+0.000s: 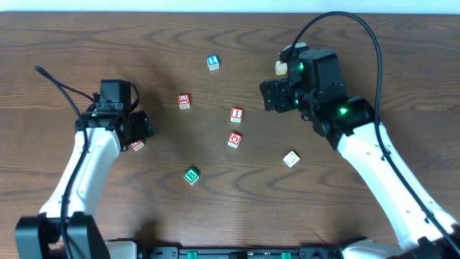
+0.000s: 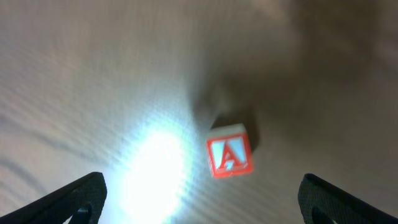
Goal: Spell out Ai2
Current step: 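Reach the left gripper to the red A block and grasp it, then lift the red A block and carry it toward the I block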
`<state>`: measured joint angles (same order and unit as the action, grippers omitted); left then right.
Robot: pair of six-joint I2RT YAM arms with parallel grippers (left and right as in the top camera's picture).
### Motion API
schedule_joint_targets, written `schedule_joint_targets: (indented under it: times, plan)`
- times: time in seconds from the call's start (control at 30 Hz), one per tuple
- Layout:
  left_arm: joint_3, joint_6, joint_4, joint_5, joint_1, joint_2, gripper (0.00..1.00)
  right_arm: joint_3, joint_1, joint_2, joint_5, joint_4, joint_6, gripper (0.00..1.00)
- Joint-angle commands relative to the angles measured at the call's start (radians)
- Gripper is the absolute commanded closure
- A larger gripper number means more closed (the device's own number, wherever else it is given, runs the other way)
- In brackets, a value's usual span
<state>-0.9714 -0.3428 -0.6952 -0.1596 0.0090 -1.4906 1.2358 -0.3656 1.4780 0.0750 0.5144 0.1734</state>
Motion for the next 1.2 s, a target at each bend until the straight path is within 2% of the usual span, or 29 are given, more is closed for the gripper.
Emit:
schedule_joint_targets:
  times: [0.0,0.13,0.33,0.47,0.5,0.8,1.17]
  plan:
    - [-0.026,-0.098,-0.035,0.022,-0.004,-0.020,0.00,0.004,0.033,0.043,0.012,-0.034,0.016,0.13]
    - [-0.025,-0.165,-0.035,0.107,-0.006,-0.032,0.00,0.004,0.081,0.106,0.025,-0.101,0.010,0.13]
    - [-0.025,-0.310,-0.003,0.172,-0.024,-0.118,0.00,0.004,0.178,0.182,0.188,-0.188,0.001,0.15]
    - [-0.026,-0.326,0.019,0.172,-0.031,-0.171,0.00,0.007,0.212,0.189,0.196,-0.192,-0.023,0.17]
    - [-0.026,-0.335,0.022,0.171,-0.031,-0.178,0.04,0.007,0.217,0.189,0.200,-0.191,-0.033,0.17]
    - [-0.026,-0.453,0.022,0.102,-0.031,-0.193,0.10,0.008,0.226,0.189,0.206,-0.186,-0.057,0.20]
    - [-0.026,-0.443,0.080,0.096,-0.027,-0.255,0.19,0.008,0.226,0.189,0.206,-0.167,-0.068,0.21]
